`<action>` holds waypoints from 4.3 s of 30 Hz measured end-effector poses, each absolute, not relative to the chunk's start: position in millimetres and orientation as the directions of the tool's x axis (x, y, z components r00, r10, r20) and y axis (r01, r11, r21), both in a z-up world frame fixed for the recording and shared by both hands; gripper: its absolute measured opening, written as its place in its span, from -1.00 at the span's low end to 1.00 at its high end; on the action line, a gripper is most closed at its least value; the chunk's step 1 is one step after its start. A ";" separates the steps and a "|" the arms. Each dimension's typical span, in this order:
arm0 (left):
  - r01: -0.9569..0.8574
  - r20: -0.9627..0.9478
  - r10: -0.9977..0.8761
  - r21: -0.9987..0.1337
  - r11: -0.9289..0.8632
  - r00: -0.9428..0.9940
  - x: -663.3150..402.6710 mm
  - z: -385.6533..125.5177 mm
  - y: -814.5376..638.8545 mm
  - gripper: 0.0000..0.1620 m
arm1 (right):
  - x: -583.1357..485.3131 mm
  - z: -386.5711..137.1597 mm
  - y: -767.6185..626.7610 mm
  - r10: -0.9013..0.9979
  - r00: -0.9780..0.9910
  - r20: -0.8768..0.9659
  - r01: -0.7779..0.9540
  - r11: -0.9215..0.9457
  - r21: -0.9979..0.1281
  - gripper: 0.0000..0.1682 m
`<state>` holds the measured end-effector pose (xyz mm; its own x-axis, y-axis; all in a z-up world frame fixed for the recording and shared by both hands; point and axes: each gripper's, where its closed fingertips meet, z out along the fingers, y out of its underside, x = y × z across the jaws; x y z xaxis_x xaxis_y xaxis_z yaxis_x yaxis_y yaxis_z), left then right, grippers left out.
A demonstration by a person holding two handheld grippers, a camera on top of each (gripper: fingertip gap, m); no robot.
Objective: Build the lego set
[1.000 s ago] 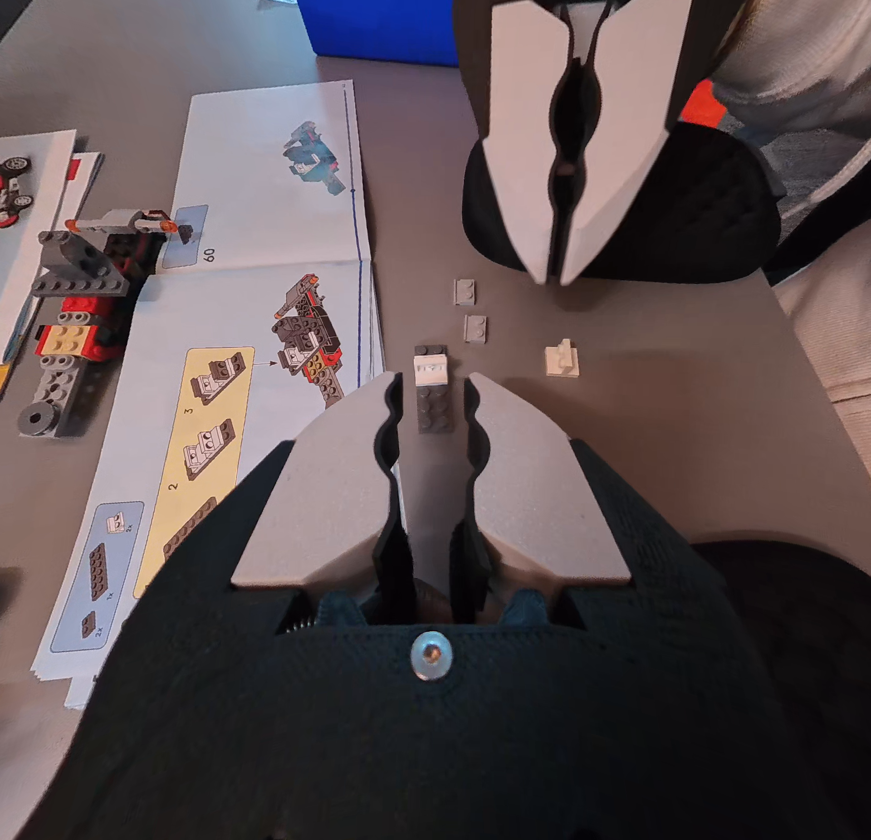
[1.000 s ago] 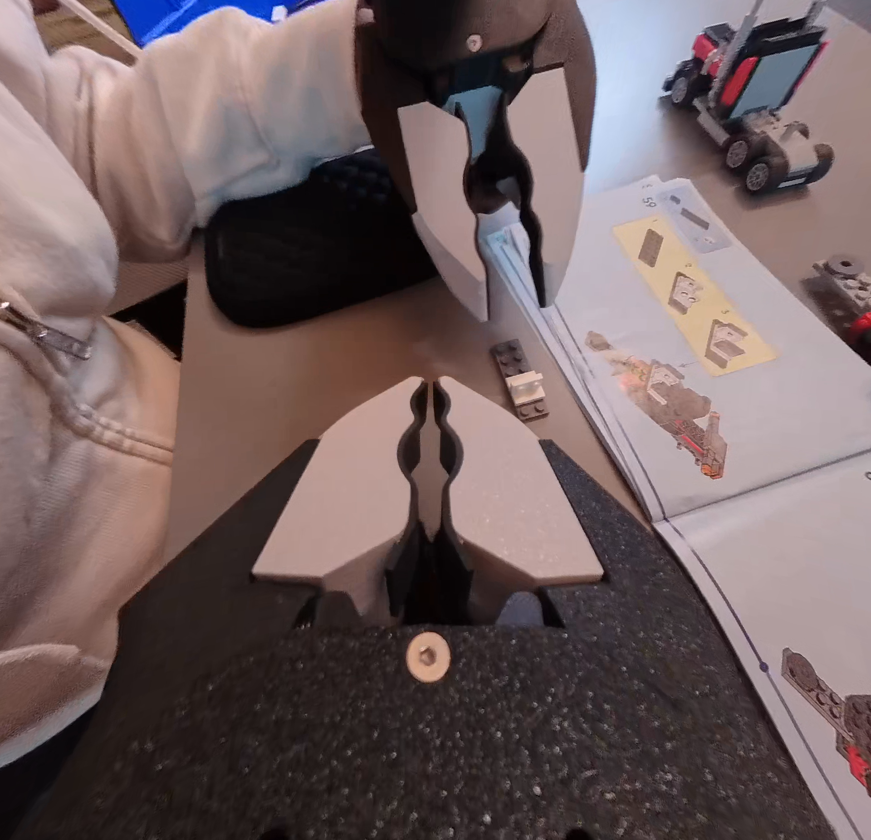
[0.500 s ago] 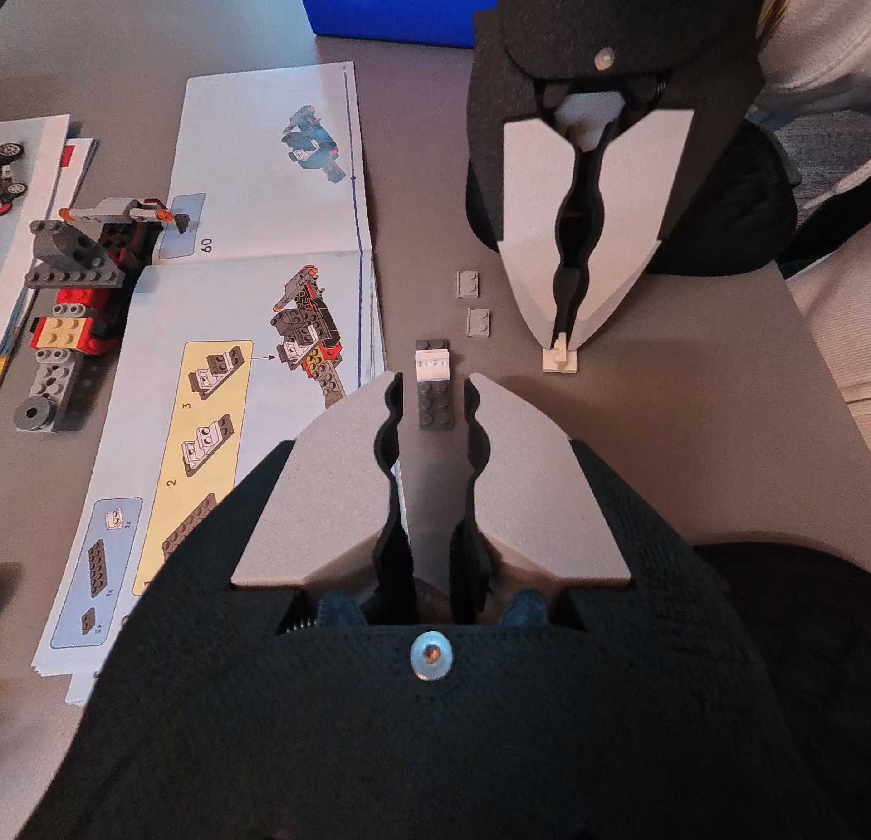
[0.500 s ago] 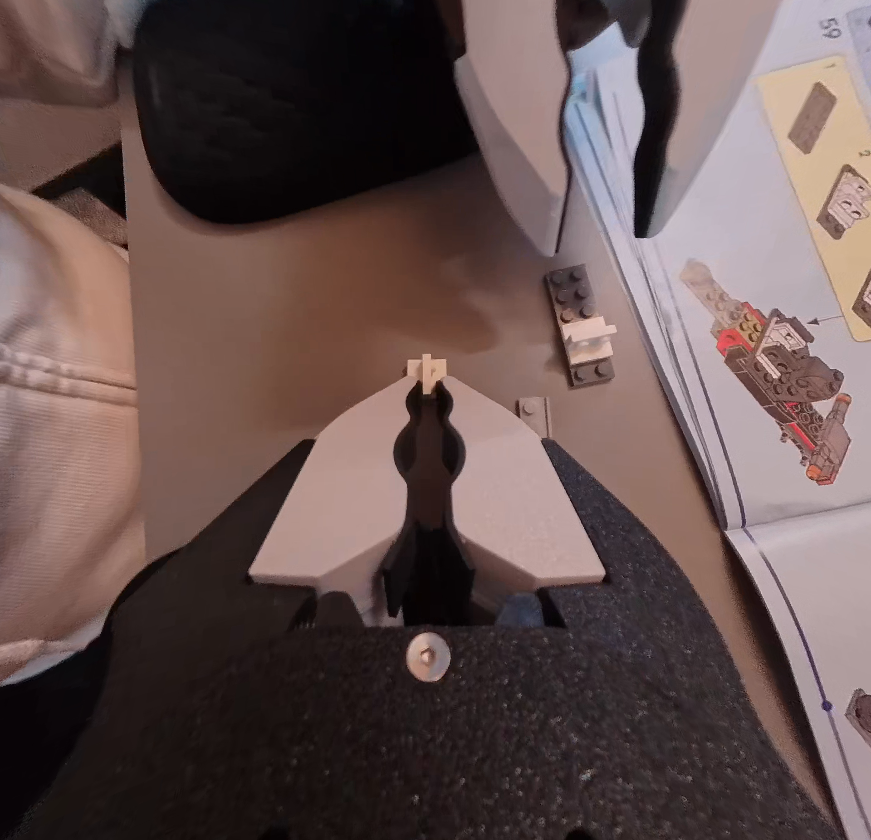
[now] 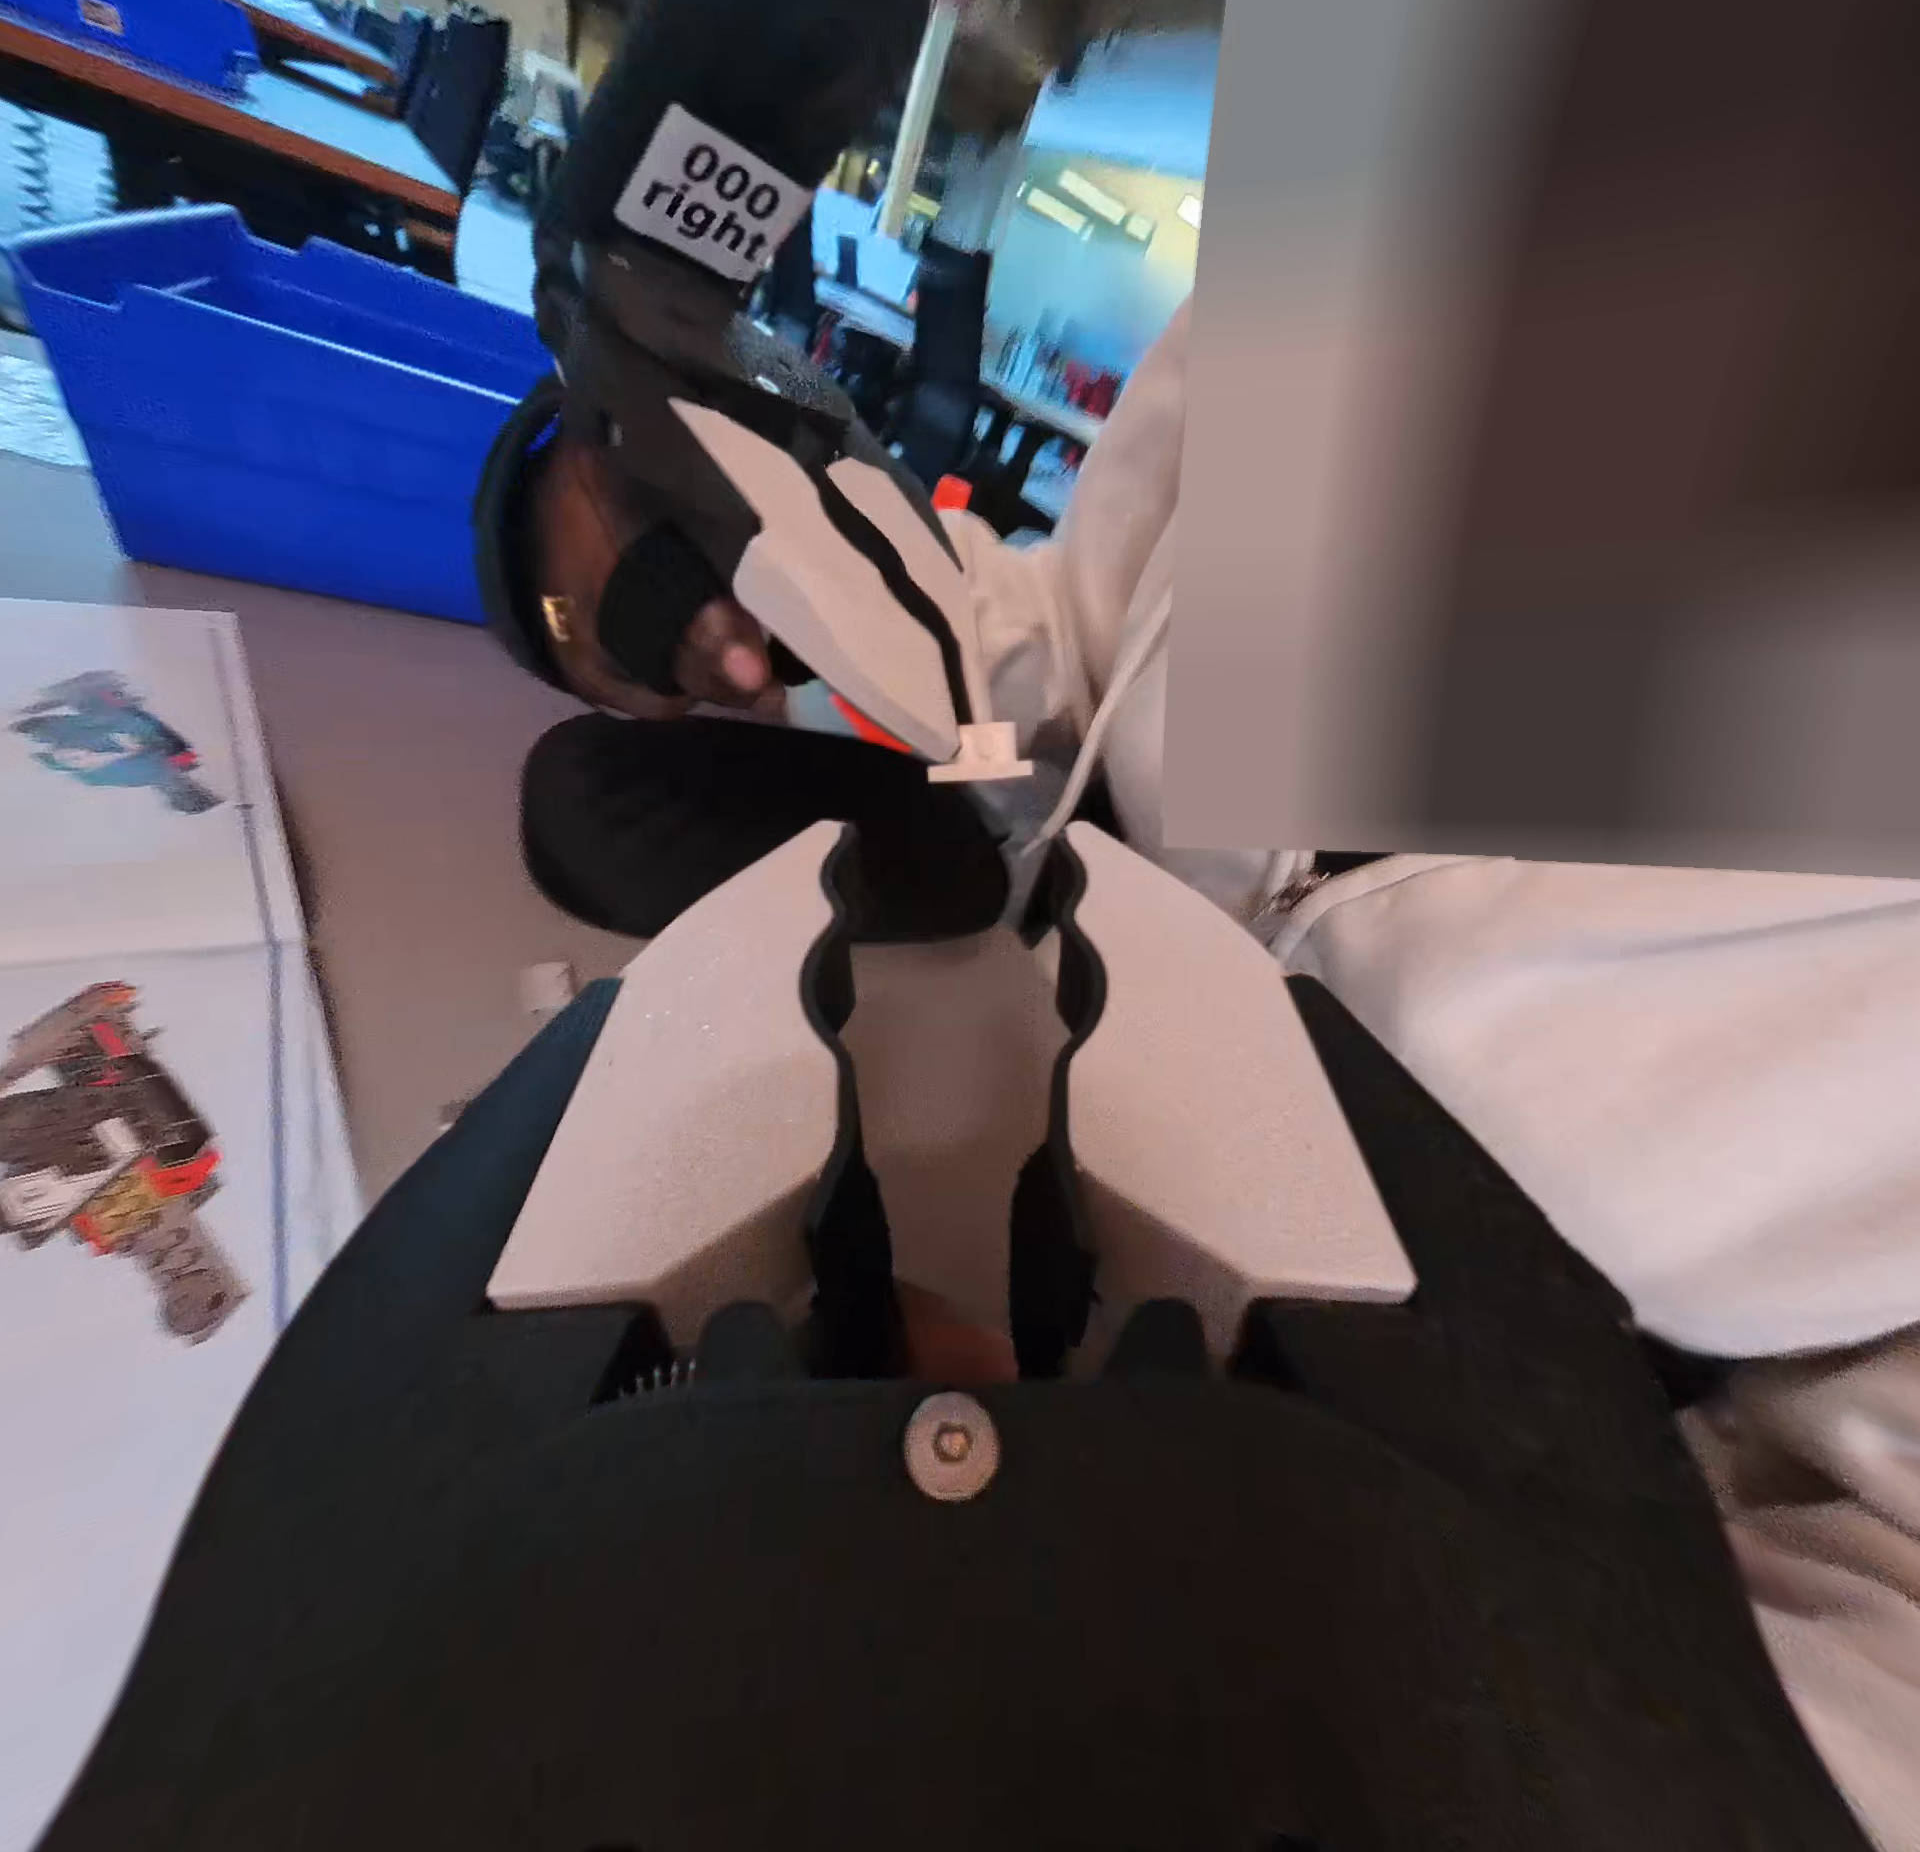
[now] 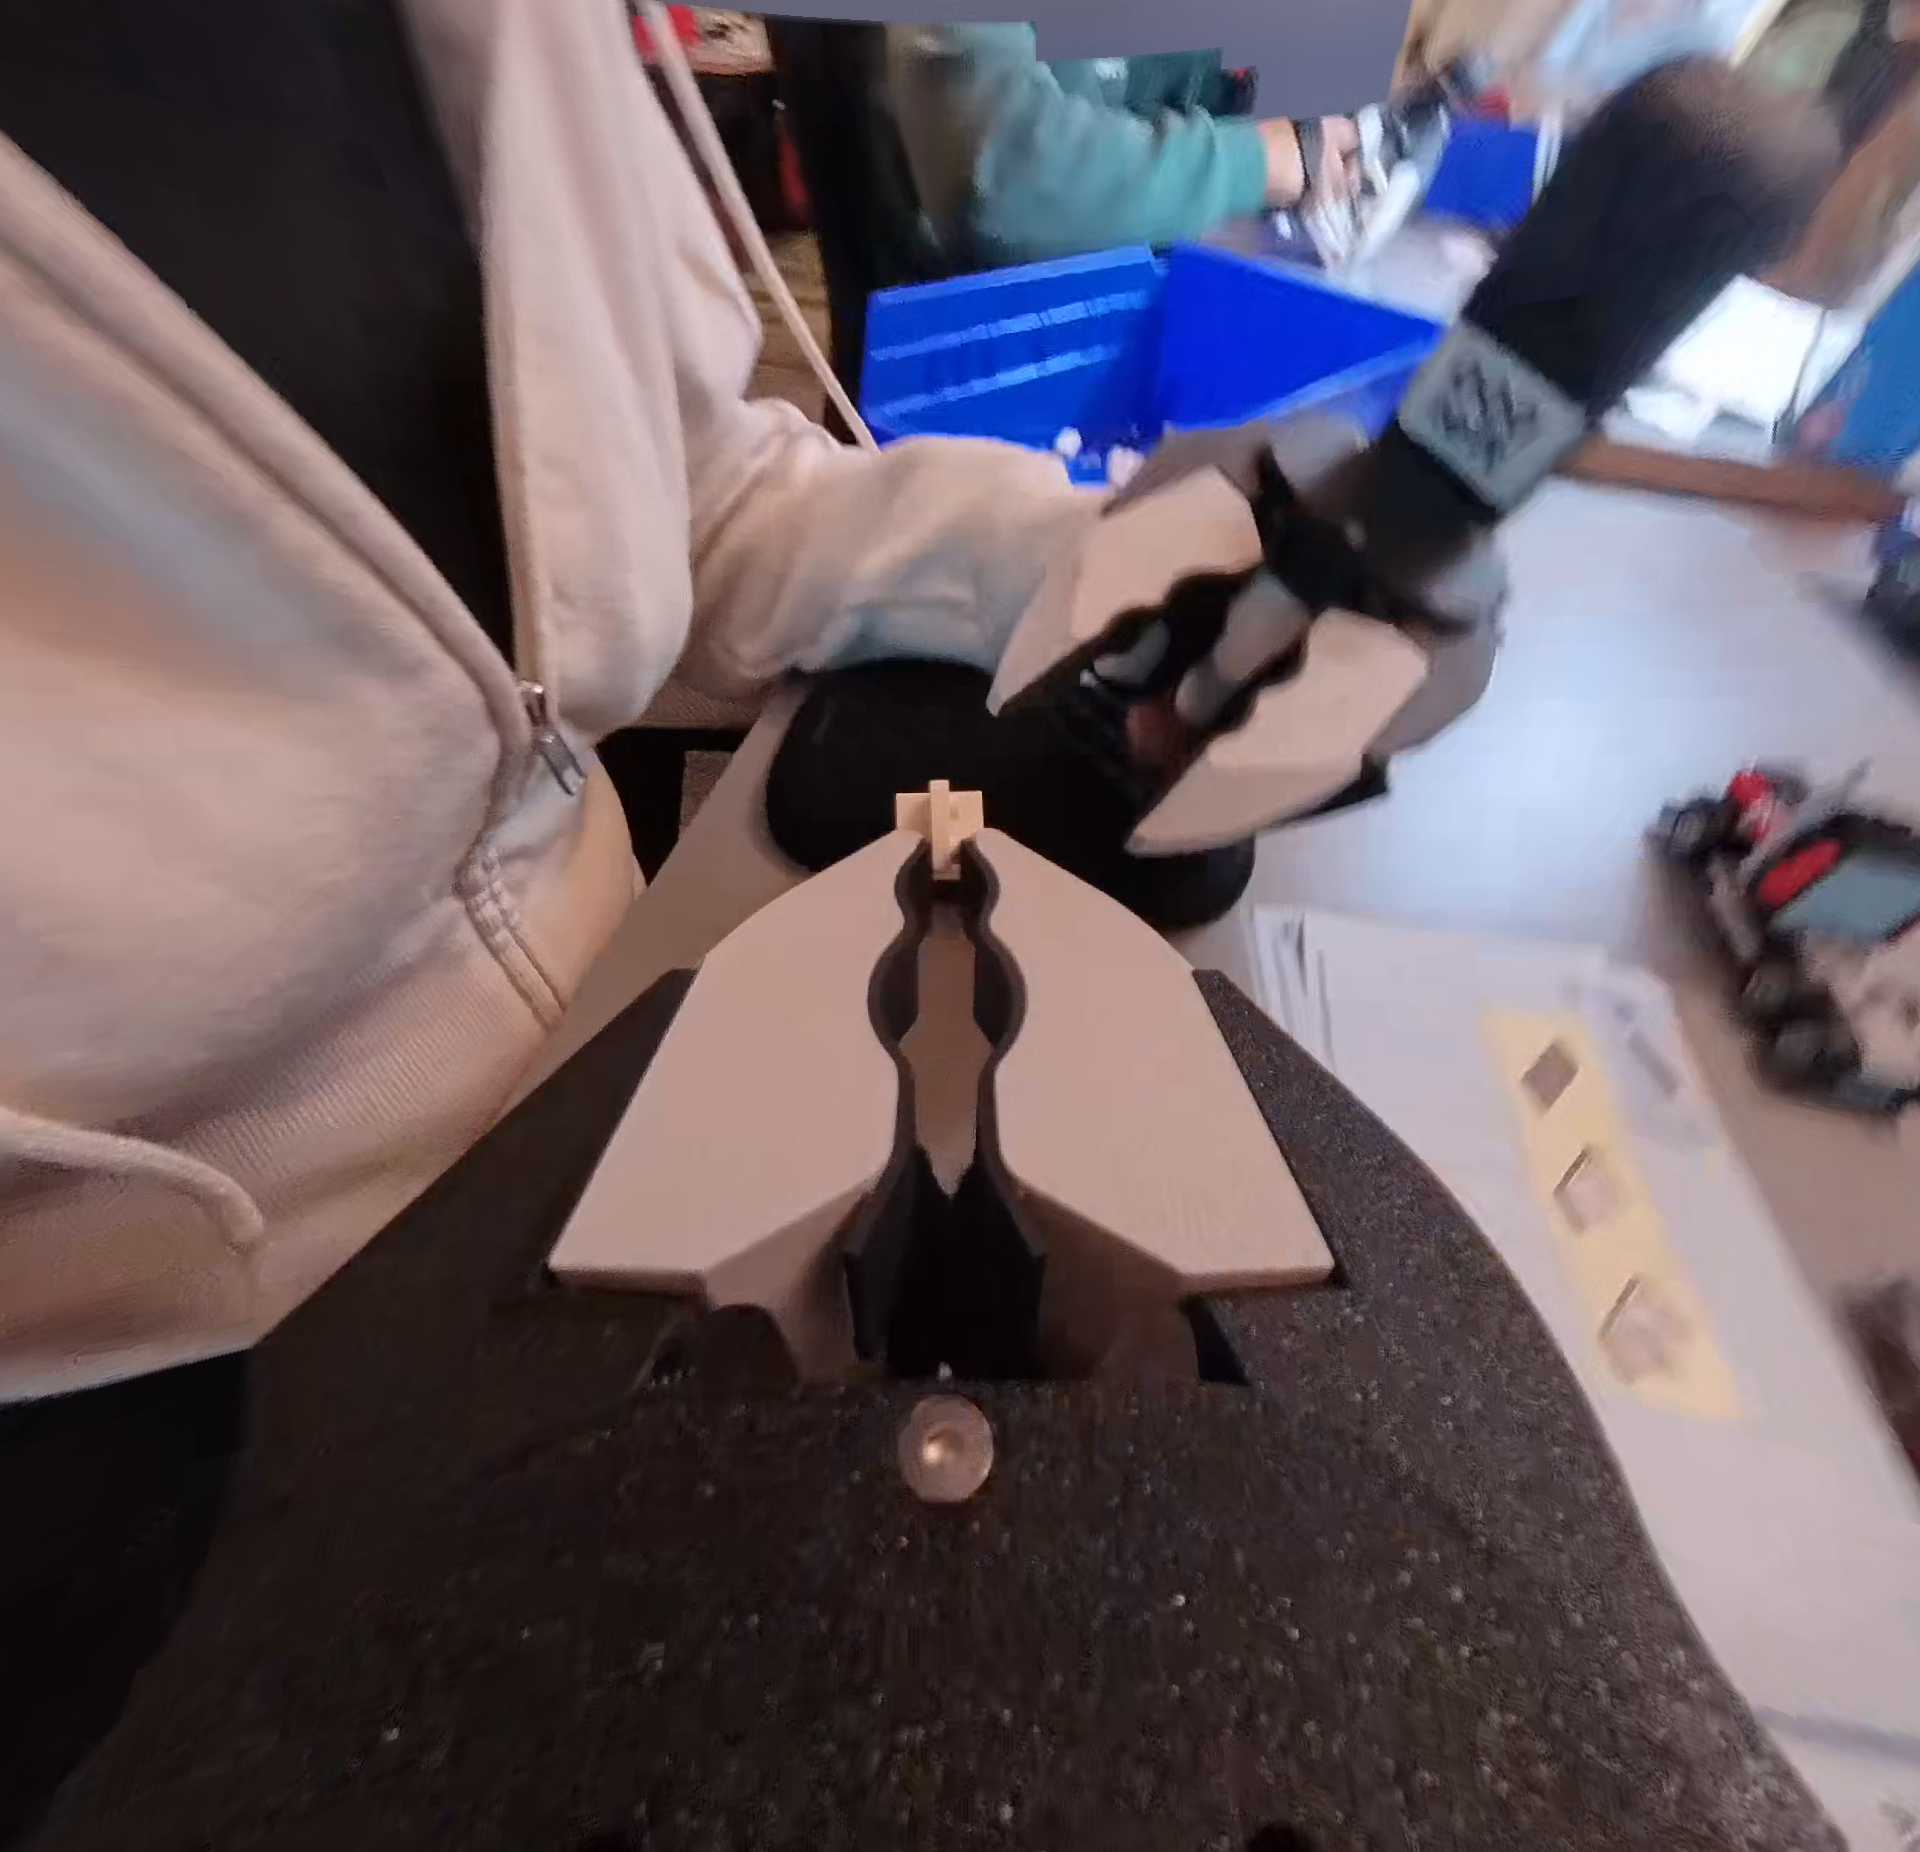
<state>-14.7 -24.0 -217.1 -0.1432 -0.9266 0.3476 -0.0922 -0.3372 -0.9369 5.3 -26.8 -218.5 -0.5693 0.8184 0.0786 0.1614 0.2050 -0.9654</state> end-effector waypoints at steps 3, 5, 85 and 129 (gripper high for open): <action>-0.085 0.435 -0.881 -0.900 -0.427 -0.184 -10.3 -217.3 -23.7 -0.47 | 1.4 -205.7 -28.7 0.762 -0.614 0.205 0.076 0.315 -0.946 -0.95; -0.124 0.455 -0.866 -0.890 -0.438 -0.208 -4.7 -221.6 -29.0 -0.44 | -1.0 -207.6 -28.0 0.727 -0.636 0.258 0.073 0.390 -0.918 -0.95; -0.613 -0.117 -0.863 -0.750 -0.248 0.492 -66.5 -314.8 50.9 -0.84 | -30.3 -319.7 46.0 0.919 -0.392 -0.047 0.866 0.351 -0.355 -0.81; -0.367 -0.016 -0.681 -0.852 -0.374 0.732 -106.1 -287.5 75.7 -0.87 | -31.7 -328.6 46.3 0.903 -0.429 0.011 0.896 0.427 -0.123 -0.81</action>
